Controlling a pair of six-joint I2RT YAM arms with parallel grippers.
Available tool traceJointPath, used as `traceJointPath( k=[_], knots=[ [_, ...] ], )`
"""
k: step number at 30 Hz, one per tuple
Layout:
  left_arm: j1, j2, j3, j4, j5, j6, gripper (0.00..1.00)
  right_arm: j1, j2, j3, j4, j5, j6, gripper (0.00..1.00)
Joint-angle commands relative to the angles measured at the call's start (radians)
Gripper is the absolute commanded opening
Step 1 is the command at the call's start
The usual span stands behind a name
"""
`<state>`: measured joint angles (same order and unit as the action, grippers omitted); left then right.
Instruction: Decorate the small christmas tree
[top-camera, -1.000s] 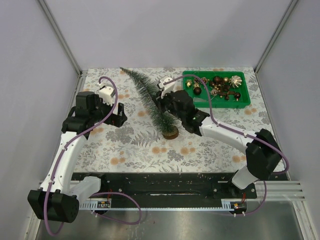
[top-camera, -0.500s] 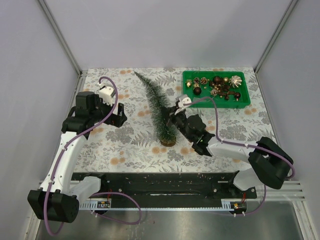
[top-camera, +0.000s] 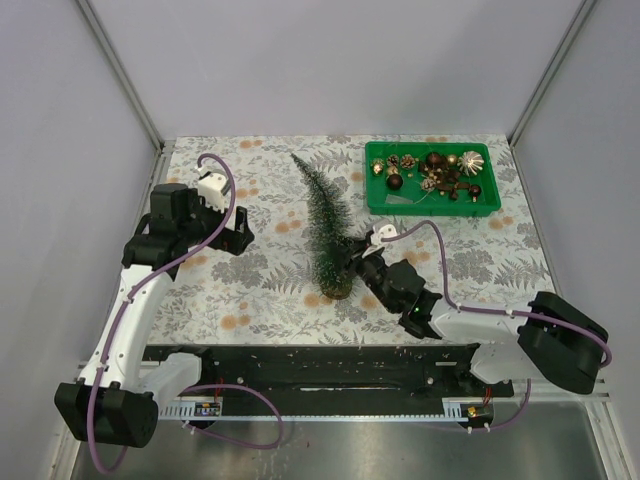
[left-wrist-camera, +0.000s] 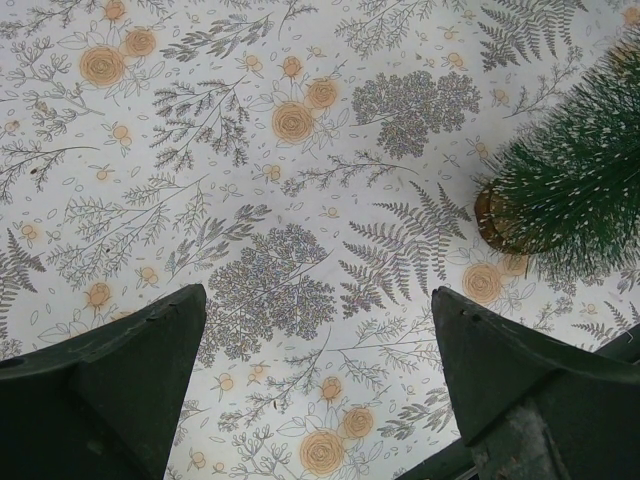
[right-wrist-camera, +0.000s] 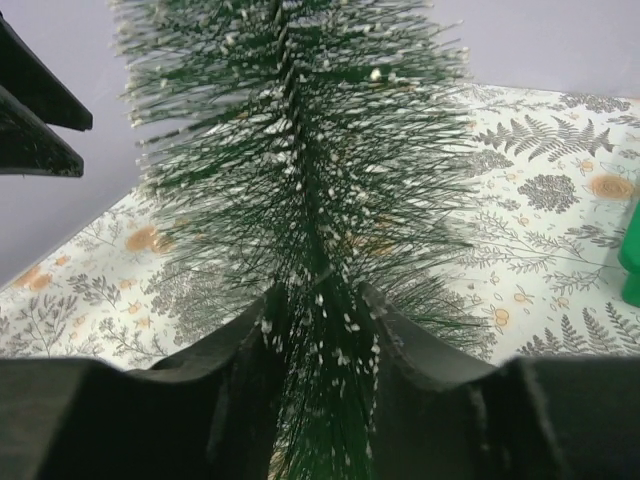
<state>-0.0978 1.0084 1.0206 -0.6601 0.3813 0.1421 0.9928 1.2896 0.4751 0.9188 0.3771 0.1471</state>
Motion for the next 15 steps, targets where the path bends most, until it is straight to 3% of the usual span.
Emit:
traceJointPath(
  k=[1, 12, 15],
  knots=[
    [0.003, -0.022, 0.018, 0.005, 0.019, 0.010, 0.99, 0.026, -0.047, -0.029, 0.022, 0.068, 0.005, 0.46],
    [0.003, -0.008, 0.022, 0.005, 0.048, -0.001, 0.99, 0.035, -0.186, -0.026, -0.130, 0.089, -0.047, 0.67],
    [0.003, -0.010, 0.026, 0.004, 0.047, -0.001, 0.99, 0.035, -0.252, -0.036, -0.179, 0.089, -0.060, 0.84]
  ],
)
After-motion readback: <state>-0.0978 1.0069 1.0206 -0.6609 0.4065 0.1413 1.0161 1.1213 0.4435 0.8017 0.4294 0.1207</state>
